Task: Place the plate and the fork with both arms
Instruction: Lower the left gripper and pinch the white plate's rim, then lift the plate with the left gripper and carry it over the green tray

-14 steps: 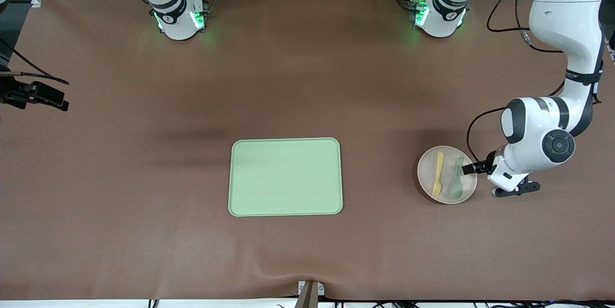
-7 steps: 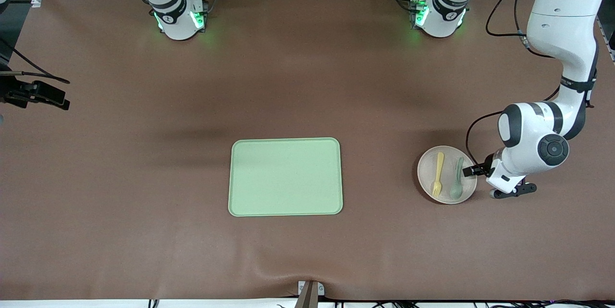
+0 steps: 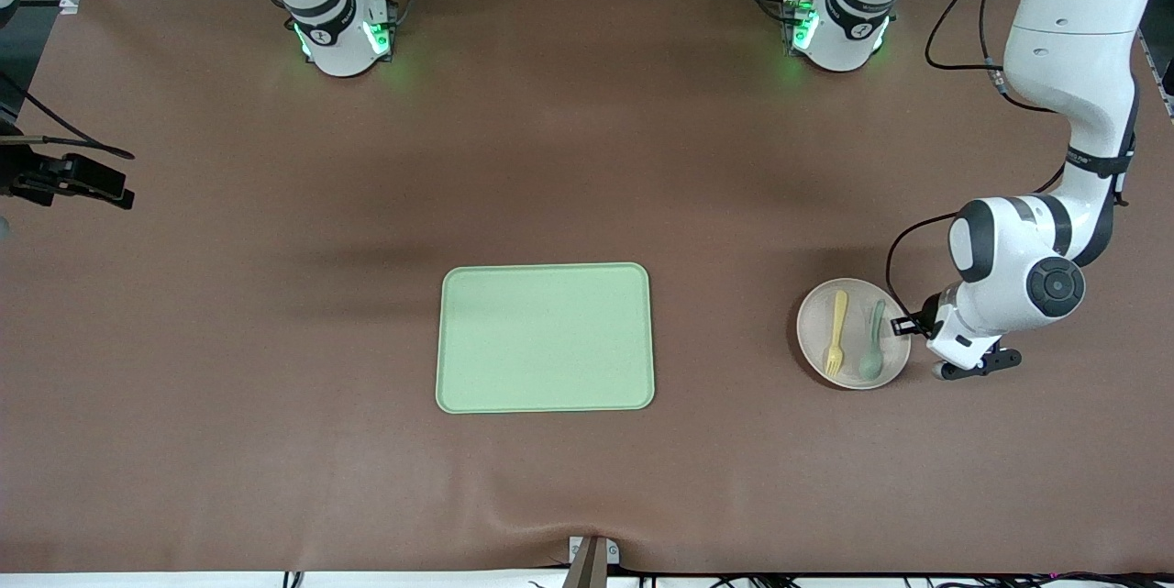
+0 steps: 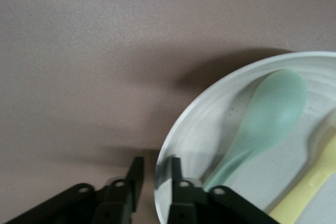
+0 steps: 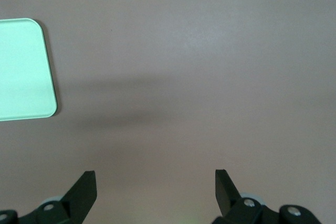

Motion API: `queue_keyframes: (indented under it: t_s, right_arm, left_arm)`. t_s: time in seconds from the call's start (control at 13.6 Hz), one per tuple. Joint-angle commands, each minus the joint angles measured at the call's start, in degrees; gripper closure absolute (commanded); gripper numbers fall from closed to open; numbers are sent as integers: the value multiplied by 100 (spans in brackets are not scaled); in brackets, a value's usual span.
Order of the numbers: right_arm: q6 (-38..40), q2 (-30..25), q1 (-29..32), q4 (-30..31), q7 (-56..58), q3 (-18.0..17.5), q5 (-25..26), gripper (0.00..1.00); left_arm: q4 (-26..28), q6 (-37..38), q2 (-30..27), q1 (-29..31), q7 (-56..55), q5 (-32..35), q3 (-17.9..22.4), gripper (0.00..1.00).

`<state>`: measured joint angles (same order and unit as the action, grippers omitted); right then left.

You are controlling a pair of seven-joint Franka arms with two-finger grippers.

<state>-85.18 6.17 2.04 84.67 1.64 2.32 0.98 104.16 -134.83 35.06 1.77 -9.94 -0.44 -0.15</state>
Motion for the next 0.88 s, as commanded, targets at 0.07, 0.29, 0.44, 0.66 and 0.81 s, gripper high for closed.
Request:
queue_keyframes:
  t_s: [0.07, 0.29, 0.44, 0.66, 0.81]
  right_arm:
    - [239, 42, 68, -100, 74, -39, 33, 0]
    - [195, 34, 68, -126, 65, -39, -10, 0]
    - [178, 42, 68, -127, 65, -39, -28, 0]
    - [11, 42, 77, -118, 65, -39, -37, 0]
    - [-51, 42, 59, -118, 65, -39, -37, 0]
  left_arm:
    - [-45, -70, 36, 25, -8, -220, -29, 100]
    - [-45, -70, 9, 43, 45, -588, -64, 100]
    - [-37, -70, -8, 34, 53, -747, -73, 100]
    - [-28, -35, -113, 95, 97, -1106, -195, 100]
    - [-37, 9, -219, 523, 377, -1501, -633, 100]
